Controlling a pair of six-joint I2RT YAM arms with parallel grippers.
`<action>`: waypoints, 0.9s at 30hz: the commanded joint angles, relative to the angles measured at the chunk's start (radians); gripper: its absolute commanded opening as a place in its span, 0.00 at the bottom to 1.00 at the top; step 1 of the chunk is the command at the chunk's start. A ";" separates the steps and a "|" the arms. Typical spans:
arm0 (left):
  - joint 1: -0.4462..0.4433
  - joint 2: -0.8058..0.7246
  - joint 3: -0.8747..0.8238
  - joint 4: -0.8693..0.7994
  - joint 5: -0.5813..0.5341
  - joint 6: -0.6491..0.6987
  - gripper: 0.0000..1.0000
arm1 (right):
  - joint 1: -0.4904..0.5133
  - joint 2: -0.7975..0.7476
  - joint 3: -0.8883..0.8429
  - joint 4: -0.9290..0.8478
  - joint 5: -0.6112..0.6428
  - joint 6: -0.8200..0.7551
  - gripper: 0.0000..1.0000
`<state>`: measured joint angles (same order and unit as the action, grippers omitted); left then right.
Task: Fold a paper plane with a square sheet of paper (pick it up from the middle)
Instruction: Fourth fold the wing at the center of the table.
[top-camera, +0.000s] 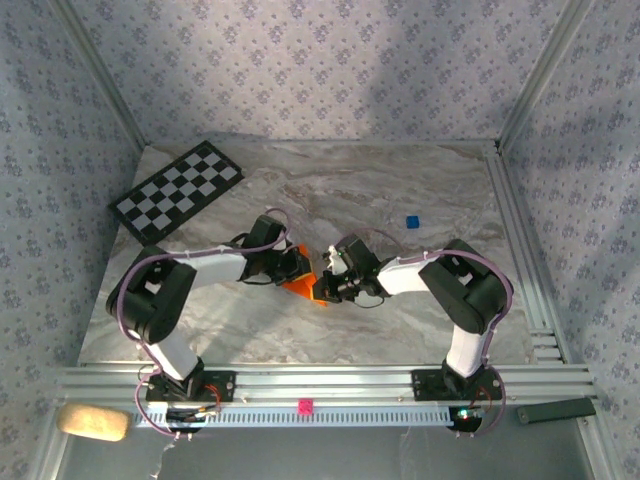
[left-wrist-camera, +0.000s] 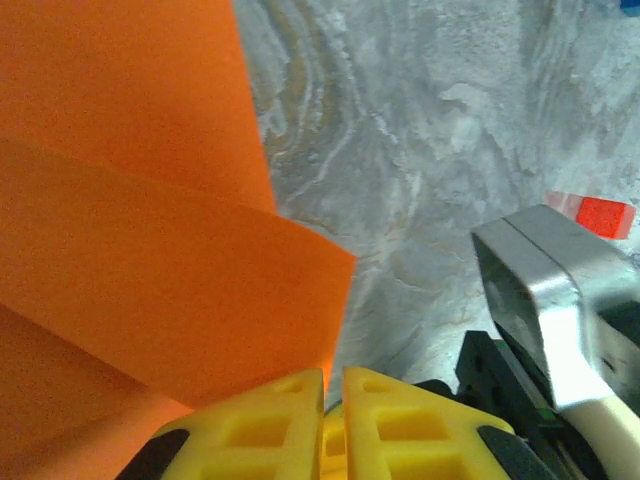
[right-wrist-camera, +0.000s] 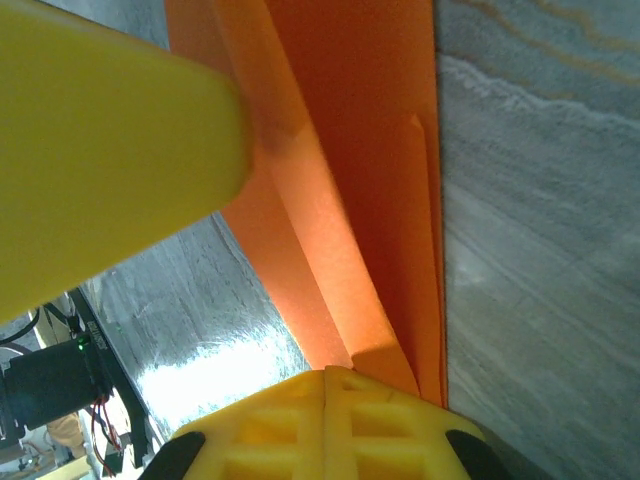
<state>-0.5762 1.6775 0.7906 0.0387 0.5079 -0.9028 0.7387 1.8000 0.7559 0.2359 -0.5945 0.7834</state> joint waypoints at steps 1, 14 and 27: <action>0.004 0.037 0.015 0.026 -0.020 -0.005 0.13 | -0.004 0.053 -0.035 -0.101 0.045 0.014 0.00; 0.044 0.109 0.028 -0.074 -0.097 0.008 0.11 | -0.002 -0.001 0.000 -0.129 0.032 -0.004 0.02; 0.044 0.126 0.040 -0.070 -0.071 0.025 0.09 | 0.001 0.020 0.197 -0.267 0.047 -0.090 0.04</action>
<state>-0.5385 1.7676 0.8234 0.0216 0.4835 -0.8989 0.7372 1.7840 0.9131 0.0444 -0.5568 0.7353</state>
